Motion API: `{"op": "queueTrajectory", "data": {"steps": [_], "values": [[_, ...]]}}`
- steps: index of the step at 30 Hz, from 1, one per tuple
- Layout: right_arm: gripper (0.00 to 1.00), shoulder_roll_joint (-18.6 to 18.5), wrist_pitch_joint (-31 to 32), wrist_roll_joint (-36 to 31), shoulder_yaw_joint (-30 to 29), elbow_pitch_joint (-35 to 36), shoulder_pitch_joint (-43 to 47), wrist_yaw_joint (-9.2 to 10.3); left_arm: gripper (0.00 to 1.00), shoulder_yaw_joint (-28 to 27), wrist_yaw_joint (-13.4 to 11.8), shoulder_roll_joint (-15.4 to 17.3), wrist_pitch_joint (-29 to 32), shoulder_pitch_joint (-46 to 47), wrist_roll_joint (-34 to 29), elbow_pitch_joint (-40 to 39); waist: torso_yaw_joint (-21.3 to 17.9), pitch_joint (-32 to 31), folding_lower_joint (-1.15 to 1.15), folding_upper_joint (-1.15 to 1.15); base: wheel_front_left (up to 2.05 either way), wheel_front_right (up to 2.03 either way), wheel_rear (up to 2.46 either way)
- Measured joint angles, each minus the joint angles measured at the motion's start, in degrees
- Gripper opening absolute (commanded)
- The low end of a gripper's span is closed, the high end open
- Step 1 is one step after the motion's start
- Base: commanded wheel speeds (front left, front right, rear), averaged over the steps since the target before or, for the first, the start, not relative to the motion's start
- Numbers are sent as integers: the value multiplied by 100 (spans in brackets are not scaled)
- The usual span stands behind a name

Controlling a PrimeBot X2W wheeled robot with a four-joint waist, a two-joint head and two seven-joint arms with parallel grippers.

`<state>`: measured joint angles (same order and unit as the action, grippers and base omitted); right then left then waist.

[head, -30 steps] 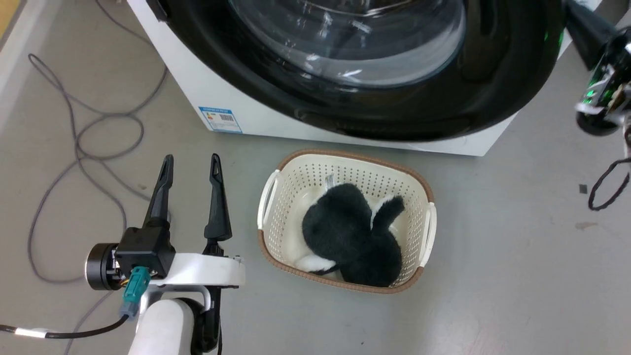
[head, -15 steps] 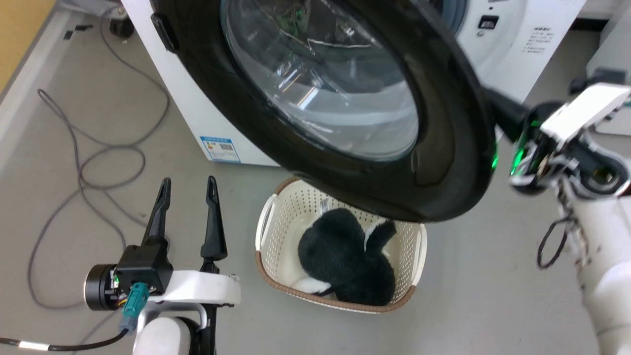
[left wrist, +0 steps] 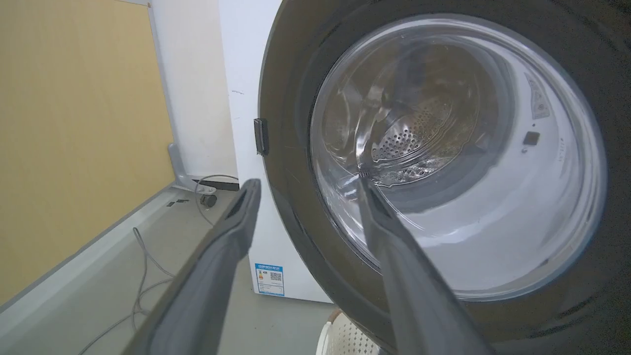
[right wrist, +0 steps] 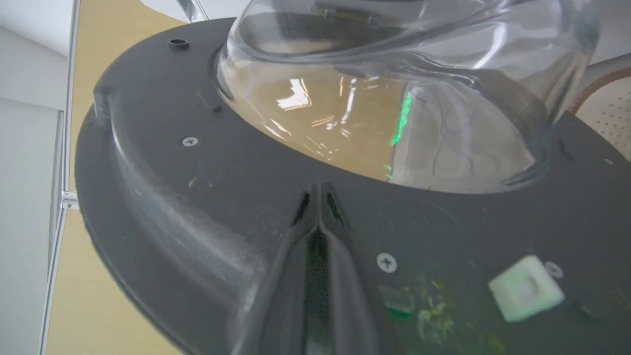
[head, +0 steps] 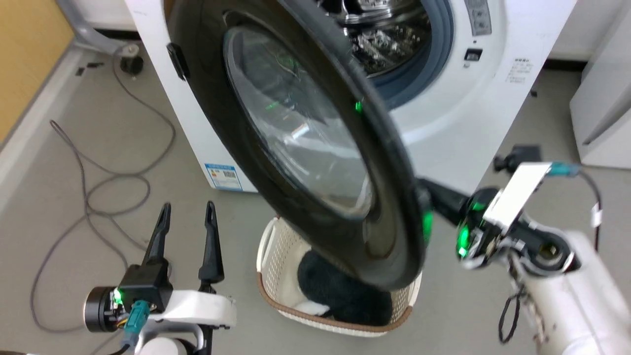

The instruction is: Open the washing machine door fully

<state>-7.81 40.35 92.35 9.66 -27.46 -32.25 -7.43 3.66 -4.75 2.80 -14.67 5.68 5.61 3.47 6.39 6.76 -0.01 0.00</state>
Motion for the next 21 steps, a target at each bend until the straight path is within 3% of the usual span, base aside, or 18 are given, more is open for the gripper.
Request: {"op": "queueTrajectory", "data": {"steps": [21], "values": [[0, 428, 205, 355, 893, 1038, 1627, 0, 100, -63, 67, 1, -1, -342, -51, 78, 189, -520, 0, 0, 0, 0, 0]]}}
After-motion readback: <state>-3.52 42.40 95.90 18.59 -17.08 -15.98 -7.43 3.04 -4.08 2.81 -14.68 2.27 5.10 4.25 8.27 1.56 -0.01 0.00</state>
